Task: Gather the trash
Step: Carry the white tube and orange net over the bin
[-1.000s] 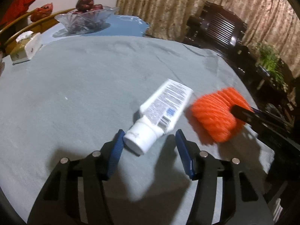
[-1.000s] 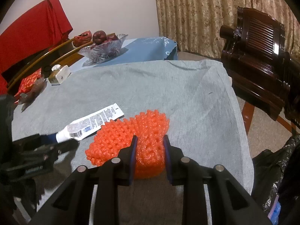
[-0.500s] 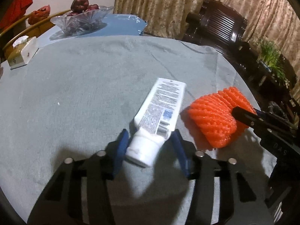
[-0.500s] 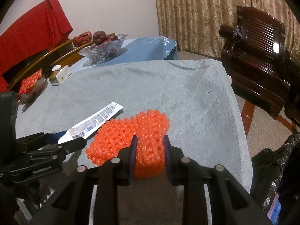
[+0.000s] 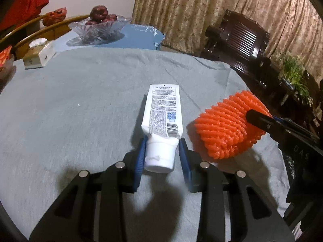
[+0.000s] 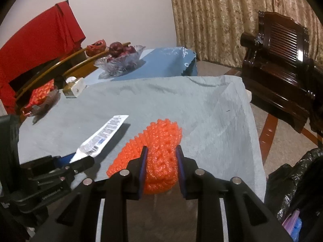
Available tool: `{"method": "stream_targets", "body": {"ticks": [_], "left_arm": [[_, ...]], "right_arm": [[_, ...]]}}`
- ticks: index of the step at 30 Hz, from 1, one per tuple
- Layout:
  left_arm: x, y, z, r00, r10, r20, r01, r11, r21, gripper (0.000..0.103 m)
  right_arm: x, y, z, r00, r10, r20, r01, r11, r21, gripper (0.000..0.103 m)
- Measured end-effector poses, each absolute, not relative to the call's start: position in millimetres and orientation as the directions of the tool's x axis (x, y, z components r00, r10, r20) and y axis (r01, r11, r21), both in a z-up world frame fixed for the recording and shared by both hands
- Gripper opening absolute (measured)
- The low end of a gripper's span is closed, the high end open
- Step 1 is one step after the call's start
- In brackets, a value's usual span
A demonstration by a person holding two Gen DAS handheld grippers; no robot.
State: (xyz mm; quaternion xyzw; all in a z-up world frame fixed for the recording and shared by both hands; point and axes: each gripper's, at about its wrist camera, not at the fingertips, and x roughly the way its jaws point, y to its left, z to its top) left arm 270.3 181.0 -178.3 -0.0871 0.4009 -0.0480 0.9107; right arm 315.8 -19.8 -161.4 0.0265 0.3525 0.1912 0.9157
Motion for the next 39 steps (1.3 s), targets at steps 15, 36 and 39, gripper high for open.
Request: {"method": "stream_targets", "body": {"ticks": [15, 36, 39], "left_arm": [[237, 161, -117, 0.735, -0.126, -0.666, 0.008, 0.984, -0.177, 0.032], [211, 83, -110, 0.709, -0.223, -0.669, 0.111, 0.972, -0.206, 0.029], [210, 79, -105, 0.720, -0.221, -0.657, 0.123, 0.973, -0.193, 0.029]], "right_arm": [[274, -27, -111, 0.722, 0.391, -0.571, -0.376, 0.914, 0.152, 0.026], [222, -111, -88, 0.773, 0.312, -0.552, -0.277, 0.949, 0.147, 0.026], [221, -119, -90, 0.777, 0.304, -0.552, -0.267, 0.952, 0.149, 0.026]]}}
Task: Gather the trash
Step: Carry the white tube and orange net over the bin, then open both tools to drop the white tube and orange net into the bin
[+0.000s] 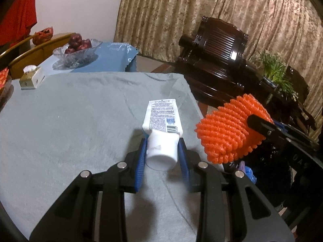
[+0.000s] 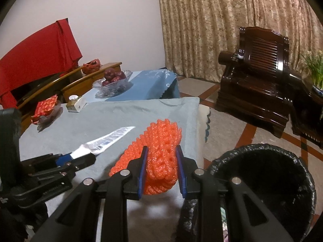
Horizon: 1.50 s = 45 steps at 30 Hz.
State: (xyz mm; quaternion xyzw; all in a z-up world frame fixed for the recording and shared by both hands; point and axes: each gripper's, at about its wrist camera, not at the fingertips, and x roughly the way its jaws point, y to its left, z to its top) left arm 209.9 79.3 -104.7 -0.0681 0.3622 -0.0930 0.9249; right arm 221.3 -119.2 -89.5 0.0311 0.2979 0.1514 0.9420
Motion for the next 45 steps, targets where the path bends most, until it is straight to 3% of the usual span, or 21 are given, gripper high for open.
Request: {"method": "stream_targets", "body": {"ticks": [20, 33, 45], "left_arm": [[198, -54, -70, 0.714, -0.396, -0.577, 0.361, 0.915, -0.180, 0.029], [203, -138, -115, 0.601, -0.471, -0.645, 0.477, 0.860, -0.184, 0.029], [220, -162, -146, 0.538, -0.470, -0.699, 0.499, 0.847, -0.185, 0.030]], "right_arm": [[168, -254, -70, 0.849, 0.081, -0.522, -0.034, 0.995, 0.098, 0.026], [152, -327, -99, 0.814, -0.051, -0.579, 0.123, 0.989, 0.087, 0.026], [162, -346, -131, 0.766, -0.073, -0.639, 0.169, 0.981, 0.091, 0.026]]}}
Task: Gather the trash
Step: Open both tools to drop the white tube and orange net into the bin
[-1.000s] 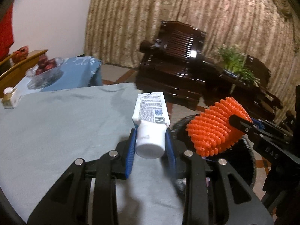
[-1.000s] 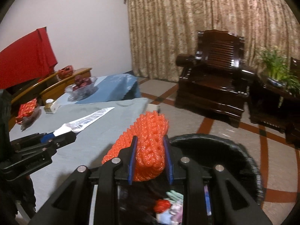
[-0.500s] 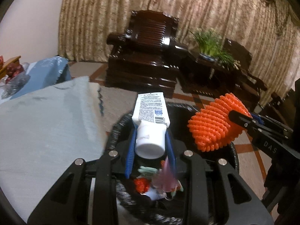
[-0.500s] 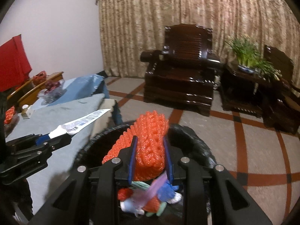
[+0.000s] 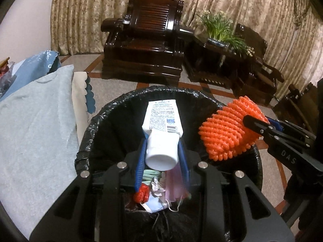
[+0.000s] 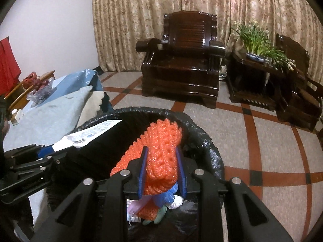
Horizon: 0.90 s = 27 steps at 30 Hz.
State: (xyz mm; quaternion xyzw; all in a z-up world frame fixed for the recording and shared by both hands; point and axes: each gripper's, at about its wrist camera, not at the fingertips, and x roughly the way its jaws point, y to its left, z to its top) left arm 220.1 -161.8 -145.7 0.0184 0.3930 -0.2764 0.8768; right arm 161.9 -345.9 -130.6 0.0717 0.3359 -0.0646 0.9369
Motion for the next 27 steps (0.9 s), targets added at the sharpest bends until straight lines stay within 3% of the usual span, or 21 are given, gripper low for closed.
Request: {"method": "stream_targets", "body": {"ticks": [4, 7, 10, 14, 15, 18, 20, 27], "left_arm": [[223, -164, -149, 0.524, -0.474, -0.707, 0.507, 0.841, -0.188, 0.030], [225, -163, -151, 0.509, -0.480, -0.714, 0.508, 0.838, -0.201, 0.033], [224, -160, -149, 0.514, -0.484, -0.708, 0.498, 0.841, -0.213, 0.051], [225, -154, -144, 0.516, -0.487, -0.705, 0.486, 0.844, -0.227, 0.060], [225, -151, -143, 0.519, -0.487, -0.703, 0.483, 0.845, -0.229, 0.061], [223, -141, -135, 0.536, -0.485, -0.691, 0.471, 0.851, -0.232, 0.076], [221, -135, -129, 0.552, -0.477, -0.684, 0.462, 0.858, -0.225, 0.085], [202, -108, -100, 0.621, -0.423, -0.660, 0.416, 0.891, -0.180, 0.094]], "right_arm": [[162, -348, -138, 0.753, -0.073, -0.654, 0.171, 0.981, 0.088, 0.027], [164, -349, -141, 0.747, -0.079, -0.661, 0.175, 0.981, 0.080, 0.034], [164, -348, -142, 0.742, -0.084, -0.666, 0.176, 0.982, 0.072, 0.038], [162, -350, -142, 0.739, -0.090, -0.667, 0.184, 0.980, 0.071, 0.052], [161, -350, -141, 0.741, -0.089, -0.666, 0.185, 0.980, 0.075, 0.061], [160, -350, -137, 0.748, -0.081, -0.659, 0.187, 0.978, 0.092, 0.082], [157, -347, -133, 0.758, -0.069, -0.649, 0.182, 0.977, 0.108, 0.090], [145, -325, -110, 0.784, -0.002, -0.621, 0.116, 0.983, 0.144, 0.097]]}}
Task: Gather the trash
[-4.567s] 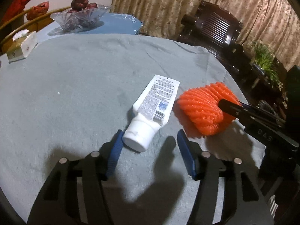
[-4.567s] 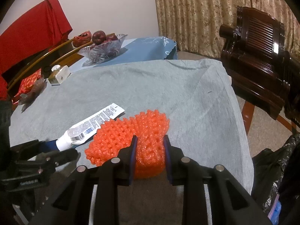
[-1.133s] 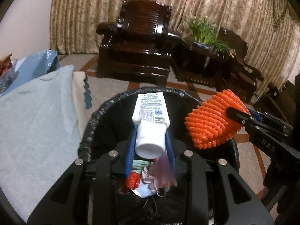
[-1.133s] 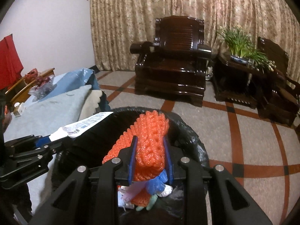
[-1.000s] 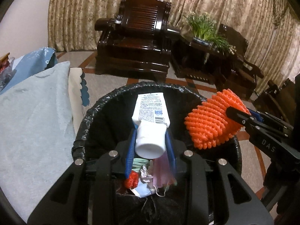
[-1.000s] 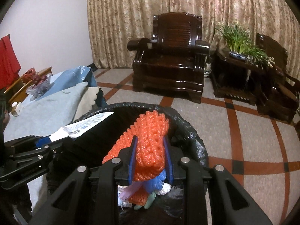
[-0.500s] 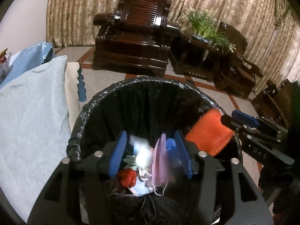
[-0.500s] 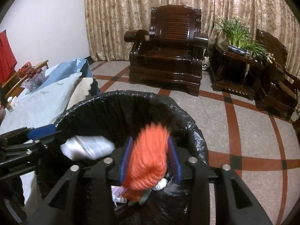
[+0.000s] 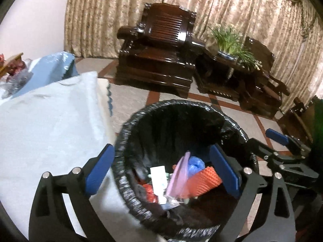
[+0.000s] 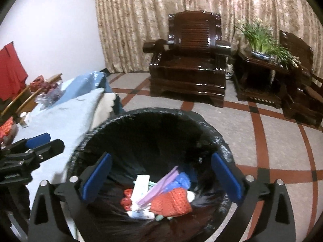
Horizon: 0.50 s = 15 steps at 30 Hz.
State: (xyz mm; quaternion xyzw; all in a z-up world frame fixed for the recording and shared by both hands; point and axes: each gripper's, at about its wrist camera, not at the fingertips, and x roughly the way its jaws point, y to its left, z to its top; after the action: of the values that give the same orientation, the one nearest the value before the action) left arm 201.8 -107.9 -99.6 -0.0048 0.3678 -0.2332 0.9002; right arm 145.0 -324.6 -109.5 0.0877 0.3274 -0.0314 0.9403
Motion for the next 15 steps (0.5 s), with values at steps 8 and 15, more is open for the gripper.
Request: {"method": "stream_targets", "body": {"ticks": [8, 15], "left_arm": [[169, -67, -67, 0.695, -0.351, -0.628, 0.336, 0.930, -0.149, 0.095], [132, -47, -39, 0.738, -0.323, -0.593, 0.305, 0.943, -0.134, 0.095]], "right_arm": [[125, -295, -74, 0.817, 0.057, -0.574, 0.037, 0.988, 0.151, 0.097], [102, -271, -43, 0.837, 0.093, -0.540, -0.011, 0.988, 0.153, 0.097]]}}
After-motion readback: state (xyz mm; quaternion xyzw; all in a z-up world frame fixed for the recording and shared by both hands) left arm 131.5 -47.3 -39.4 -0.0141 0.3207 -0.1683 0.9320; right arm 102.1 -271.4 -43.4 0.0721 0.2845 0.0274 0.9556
